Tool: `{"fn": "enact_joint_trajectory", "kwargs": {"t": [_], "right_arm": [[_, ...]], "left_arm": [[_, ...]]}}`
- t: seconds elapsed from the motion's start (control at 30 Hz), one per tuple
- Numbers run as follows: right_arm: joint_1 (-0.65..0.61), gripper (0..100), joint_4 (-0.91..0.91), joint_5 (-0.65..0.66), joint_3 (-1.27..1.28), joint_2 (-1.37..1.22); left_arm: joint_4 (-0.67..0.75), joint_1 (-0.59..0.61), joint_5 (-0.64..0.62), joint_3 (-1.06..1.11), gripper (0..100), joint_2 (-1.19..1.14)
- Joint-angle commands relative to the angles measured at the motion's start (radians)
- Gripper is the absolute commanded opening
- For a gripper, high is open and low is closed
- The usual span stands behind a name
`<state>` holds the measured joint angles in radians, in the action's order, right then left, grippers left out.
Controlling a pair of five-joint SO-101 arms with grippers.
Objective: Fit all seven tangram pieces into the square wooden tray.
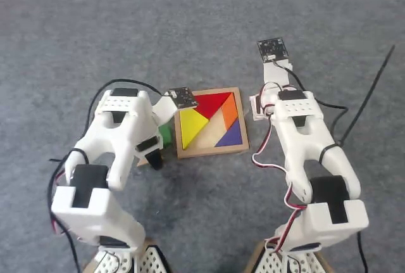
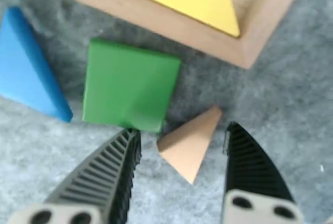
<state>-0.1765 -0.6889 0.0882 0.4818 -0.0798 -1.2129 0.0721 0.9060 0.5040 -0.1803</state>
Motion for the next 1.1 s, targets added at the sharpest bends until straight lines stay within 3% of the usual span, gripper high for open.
{"fn": "enact_joint_trajectory", "kwargs": {"t": [0.0, 0.33, 0.5, 0.83, 1.07], "right_arm": [[0.012, 0.9, 0.016, 0.017, -0.028, 0.061], [0.015, 0.9, 0.016, 0.017, -0.028, 0.061], [0.015, 0.9, 0.016, 0.017, -0.028, 0.061], [0.015, 0.8, 0.015, 0.017, -0.028, 0.062], [0.016, 0.8, 0.015, 0.017, -0.028, 0.062]], "left_arm": [[-0.015, 0.000, 0.051, -0.035, 24, 0.006], [-0.029, 0.002, 0.121, -0.033, 24, 0.006], [-0.029, -0.005, 0.123, -0.033, 19, 0.006], [-0.029, -0.008, 0.123, -0.031, 18, 0.006], [-0.025, -0.009, 0.120, 0.001, 10, 0.014]]}}
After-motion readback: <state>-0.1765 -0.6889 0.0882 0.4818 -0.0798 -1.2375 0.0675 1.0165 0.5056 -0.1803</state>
